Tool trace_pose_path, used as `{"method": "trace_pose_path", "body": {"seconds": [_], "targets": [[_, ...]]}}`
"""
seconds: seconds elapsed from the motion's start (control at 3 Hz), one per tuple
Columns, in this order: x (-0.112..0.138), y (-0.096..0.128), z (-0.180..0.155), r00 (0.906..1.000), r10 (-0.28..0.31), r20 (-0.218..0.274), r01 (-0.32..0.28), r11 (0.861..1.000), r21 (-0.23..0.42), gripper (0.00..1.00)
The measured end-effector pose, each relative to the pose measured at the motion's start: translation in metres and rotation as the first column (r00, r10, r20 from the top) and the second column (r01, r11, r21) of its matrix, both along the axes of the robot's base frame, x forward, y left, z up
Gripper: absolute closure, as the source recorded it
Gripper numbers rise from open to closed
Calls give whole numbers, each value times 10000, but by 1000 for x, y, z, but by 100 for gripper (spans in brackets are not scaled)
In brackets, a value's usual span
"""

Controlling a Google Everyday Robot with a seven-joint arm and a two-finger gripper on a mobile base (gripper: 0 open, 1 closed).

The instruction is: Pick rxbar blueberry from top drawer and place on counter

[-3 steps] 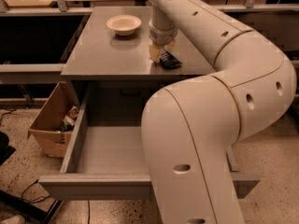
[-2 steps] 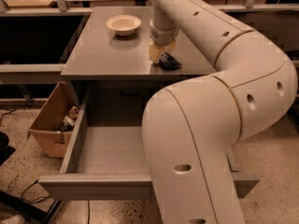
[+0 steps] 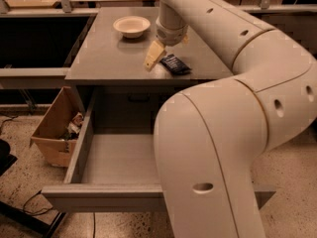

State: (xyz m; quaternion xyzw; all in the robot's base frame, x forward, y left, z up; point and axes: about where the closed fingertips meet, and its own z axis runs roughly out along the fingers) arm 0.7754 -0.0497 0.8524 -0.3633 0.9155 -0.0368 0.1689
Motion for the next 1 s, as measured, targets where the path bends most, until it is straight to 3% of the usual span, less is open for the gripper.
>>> {"method": "trace_pose_path", "body": {"seconds": [0.33,0.67,1.0], "targets": [[-21,28,50,9908,866,1043,-915,9949,428,0],[-60,27,106,9647,880,2484,-1229,9840,1289,0],[-129,18,157,9298,254,3672,-1393,9477,2872,0]]}}
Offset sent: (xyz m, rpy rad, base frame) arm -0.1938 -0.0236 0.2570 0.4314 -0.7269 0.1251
